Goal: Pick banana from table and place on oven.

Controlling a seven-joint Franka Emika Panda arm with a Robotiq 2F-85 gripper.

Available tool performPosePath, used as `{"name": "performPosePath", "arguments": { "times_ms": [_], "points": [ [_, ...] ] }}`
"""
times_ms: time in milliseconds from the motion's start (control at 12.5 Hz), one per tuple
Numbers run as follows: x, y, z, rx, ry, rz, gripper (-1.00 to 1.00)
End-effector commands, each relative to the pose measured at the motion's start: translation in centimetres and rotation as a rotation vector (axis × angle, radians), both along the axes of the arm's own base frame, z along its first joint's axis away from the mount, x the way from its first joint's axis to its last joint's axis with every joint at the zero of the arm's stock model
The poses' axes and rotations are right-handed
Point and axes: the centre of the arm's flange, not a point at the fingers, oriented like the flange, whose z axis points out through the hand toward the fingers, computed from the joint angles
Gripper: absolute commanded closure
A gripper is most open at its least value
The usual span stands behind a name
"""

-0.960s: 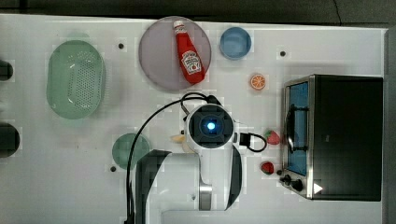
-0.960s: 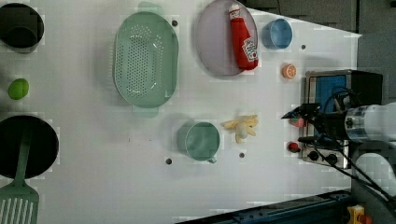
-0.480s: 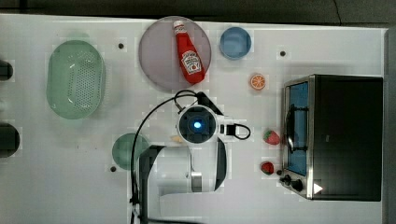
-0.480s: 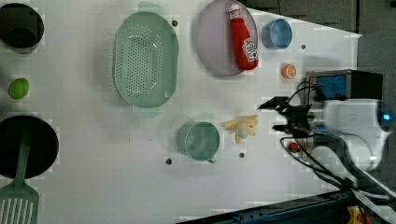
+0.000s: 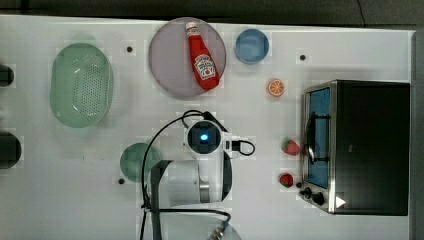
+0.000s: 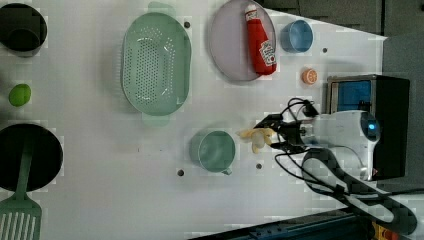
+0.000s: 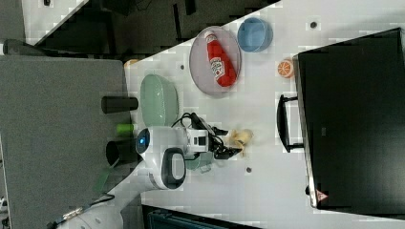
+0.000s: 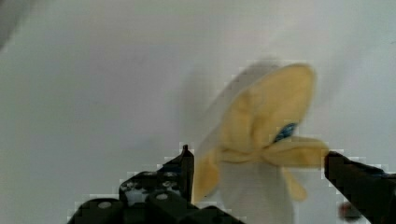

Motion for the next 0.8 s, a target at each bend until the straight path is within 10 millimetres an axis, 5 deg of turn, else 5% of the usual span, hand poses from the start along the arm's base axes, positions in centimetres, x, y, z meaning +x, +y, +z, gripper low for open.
{"name": "performPosePath", "arguments": {
  "times_ms": [80, 400, 640, 800],
  "points": [
    [0.3, 1.1, -0.1, 0.010, -0.046, -0.007, -0.43],
    [0.4, 1.2, -0.1, 0.012, -0.054, -0.006, 0.48],
    [1.5, 1.2, 1.9, 0.014, -0.103, -0.006, 0.51],
    [3.0, 1.3, 6.3, 0.015, -0.188, -0.007, 0.51]
  ]
}}
